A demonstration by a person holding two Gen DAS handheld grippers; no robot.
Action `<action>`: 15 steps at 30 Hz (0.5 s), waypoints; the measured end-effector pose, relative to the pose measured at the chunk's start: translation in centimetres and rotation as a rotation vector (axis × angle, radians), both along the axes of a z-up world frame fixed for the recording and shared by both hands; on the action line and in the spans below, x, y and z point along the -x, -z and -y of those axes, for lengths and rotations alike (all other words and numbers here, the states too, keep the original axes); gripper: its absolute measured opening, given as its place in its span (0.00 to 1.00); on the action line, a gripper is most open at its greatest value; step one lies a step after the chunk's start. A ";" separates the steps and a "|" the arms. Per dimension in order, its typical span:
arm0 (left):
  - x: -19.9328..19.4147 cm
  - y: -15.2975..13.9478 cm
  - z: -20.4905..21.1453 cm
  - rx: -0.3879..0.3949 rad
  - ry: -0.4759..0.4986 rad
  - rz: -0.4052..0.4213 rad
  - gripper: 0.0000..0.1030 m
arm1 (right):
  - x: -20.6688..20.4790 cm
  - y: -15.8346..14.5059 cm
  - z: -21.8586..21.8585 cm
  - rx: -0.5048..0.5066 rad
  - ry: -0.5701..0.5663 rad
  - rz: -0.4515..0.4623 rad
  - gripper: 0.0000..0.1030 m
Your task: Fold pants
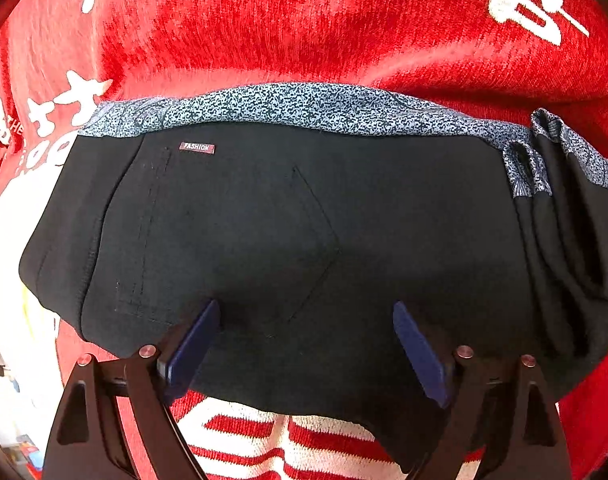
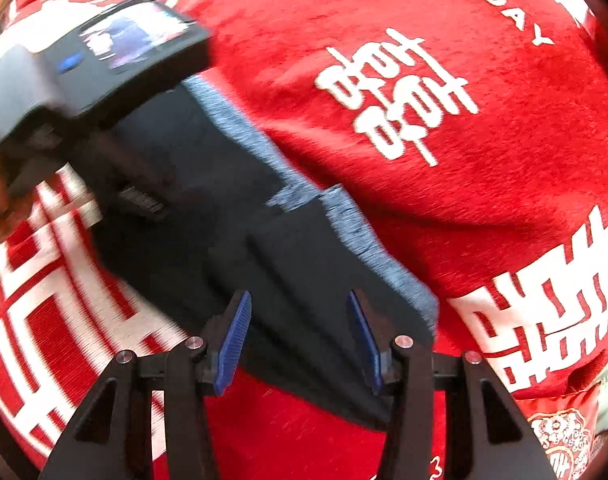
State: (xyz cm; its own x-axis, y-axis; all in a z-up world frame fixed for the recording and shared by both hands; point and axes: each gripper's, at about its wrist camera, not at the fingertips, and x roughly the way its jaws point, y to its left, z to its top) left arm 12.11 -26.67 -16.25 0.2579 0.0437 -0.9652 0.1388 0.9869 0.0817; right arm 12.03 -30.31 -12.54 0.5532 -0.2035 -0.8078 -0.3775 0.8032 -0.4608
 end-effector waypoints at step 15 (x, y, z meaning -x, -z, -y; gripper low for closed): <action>-0.9 0.9 1.6 -0.002 0.003 -0.007 0.87 | -4.3 -0.3 0.2 -0.047 -0.043 -0.096 0.07</action>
